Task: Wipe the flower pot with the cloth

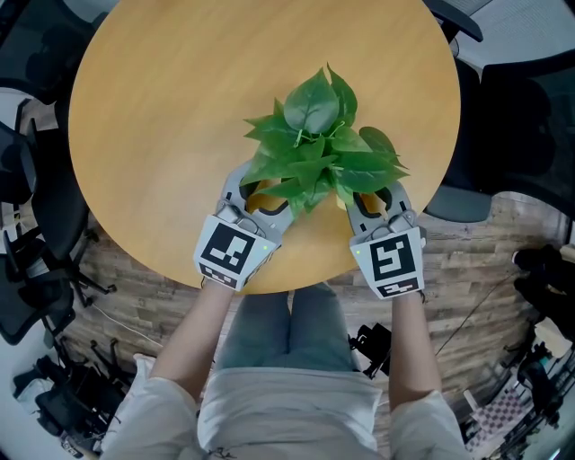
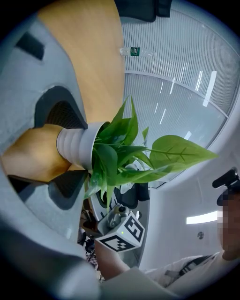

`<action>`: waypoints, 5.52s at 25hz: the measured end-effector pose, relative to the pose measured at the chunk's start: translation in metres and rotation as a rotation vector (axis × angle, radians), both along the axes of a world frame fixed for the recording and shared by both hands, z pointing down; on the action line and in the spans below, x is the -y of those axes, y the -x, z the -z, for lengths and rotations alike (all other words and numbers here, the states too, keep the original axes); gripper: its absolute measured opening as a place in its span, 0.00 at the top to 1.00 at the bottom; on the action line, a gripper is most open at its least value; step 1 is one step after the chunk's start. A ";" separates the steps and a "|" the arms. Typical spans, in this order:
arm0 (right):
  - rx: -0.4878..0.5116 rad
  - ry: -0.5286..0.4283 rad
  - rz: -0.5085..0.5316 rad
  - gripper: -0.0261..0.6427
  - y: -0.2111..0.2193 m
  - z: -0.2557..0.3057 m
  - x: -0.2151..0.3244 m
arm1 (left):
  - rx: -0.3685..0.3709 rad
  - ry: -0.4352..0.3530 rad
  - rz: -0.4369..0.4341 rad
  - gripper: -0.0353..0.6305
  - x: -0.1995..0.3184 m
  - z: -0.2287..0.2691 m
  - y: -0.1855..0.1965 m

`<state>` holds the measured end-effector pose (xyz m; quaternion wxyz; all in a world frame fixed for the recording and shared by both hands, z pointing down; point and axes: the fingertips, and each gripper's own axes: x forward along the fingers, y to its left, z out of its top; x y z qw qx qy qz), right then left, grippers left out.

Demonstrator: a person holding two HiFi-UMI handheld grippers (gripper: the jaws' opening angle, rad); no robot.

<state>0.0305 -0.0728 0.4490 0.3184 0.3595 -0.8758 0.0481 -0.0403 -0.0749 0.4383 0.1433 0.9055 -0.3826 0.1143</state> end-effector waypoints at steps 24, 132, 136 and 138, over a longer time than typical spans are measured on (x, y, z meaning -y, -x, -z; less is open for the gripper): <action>0.012 0.031 0.015 0.88 0.011 -0.005 -0.019 | -0.017 0.033 0.236 0.53 -0.005 -0.001 -0.010; -0.057 -0.028 0.031 0.88 -0.010 -0.003 -0.013 | 0.039 0.036 -0.029 0.34 0.016 -0.008 -0.031; -0.059 -0.031 0.036 0.88 -0.007 -0.002 -0.015 | 0.036 0.047 0.015 0.35 0.016 -0.007 -0.029; -0.055 -0.030 0.035 0.88 -0.005 -0.003 -0.016 | 0.036 0.058 0.041 0.35 0.016 -0.008 -0.029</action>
